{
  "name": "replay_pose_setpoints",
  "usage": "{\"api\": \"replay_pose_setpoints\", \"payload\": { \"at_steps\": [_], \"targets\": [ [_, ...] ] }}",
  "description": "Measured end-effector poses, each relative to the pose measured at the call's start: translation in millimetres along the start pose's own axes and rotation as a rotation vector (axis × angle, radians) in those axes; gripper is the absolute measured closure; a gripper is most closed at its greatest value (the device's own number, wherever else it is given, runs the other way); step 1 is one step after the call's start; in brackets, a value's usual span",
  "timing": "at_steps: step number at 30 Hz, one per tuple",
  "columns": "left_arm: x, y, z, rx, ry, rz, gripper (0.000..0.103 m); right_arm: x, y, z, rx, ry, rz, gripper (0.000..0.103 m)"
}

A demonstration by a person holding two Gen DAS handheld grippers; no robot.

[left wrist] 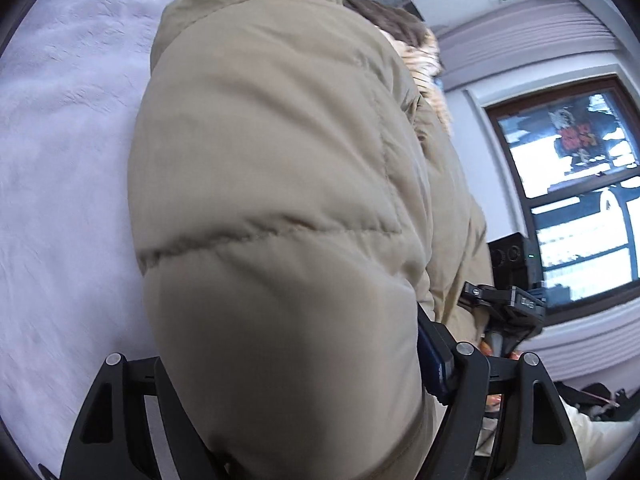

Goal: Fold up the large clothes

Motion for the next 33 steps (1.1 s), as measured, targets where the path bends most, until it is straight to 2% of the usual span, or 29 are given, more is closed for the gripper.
{"api": "replay_pose_setpoints", "payload": {
  "at_steps": [4,7,10,12,13,15,17,20,21,23,26,27,29,31,33],
  "targets": [
    [43,15,24,0.026,0.083,-0.046,0.017,-28,13,32,0.010,-0.085,0.026,0.062],
    [68,8,33,0.017,0.112,-0.036,0.007,-51,11,37,0.002,-0.117,0.072,0.054],
    [78,-1,33,0.003,0.150,-0.024,0.005,-58,4,30,-0.002,-0.123,0.111,0.050],
    [68,0,30,-0.015,0.212,-0.008,0.005,-58,5,23,0.001,-0.187,0.107,0.041],
    [67,2,21,-0.035,0.253,0.002,0.005,-55,3,16,0.000,-0.236,0.095,0.039],
    [60,10,2,-0.124,0.340,0.033,0.005,-49,2,-6,-0.021,-0.320,0.052,0.037],
    [54,23,-22,-0.217,0.386,0.052,0.005,-38,2,-25,-0.062,-0.399,0.012,0.037],
    [50,50,-46,-0.330,0.444,0.058,0.005,-20,11,-65,-0.209,-0.535,-0.078,0.038],
    [52,55,-51,-0.350,0.461,0.066,0.005,-5,13,-75,-0.269,-0.559,-0.120,0.040],
    [53,68,-42,-0.337,0.483,0.074,0.005,19,18,-77,-0.317,-0.522,-0.164,0.064],
    [49,71,-14,-0.284,0.499,0.111,0.005,37,17,-51,-0.266,-0.457,-0.211,0.072],
    [47,67,-3,-0.271,0.519,0.132,0.005,40,18,-32,-0.237,-0.464,-0.224,0.078],
    [40,59,11,-0.274,0.566,0.179,0.005,32,17,-1,-0.187,-0.522,-0.218,0.081],
    [37,53,22,-0.271,0.597,0.207,0.005,9,11,12,-0.153,-0.643,-0.179,0.084],
    [32,50,32,-0.262,0.607,0.231,0.005,-21,2,16,-0.136,-0.667,-0.121,0.088]
  ]
}}
Point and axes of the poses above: each gripper's, at about its wrist camera, not at the fingertips, and z roughly the way its jaws point, x to its left, y to its top, the point moved 9 cm from there along z, roughly the way its jaws point, and after that the axes turned 2 degrees about y, right-handed, at the moved point
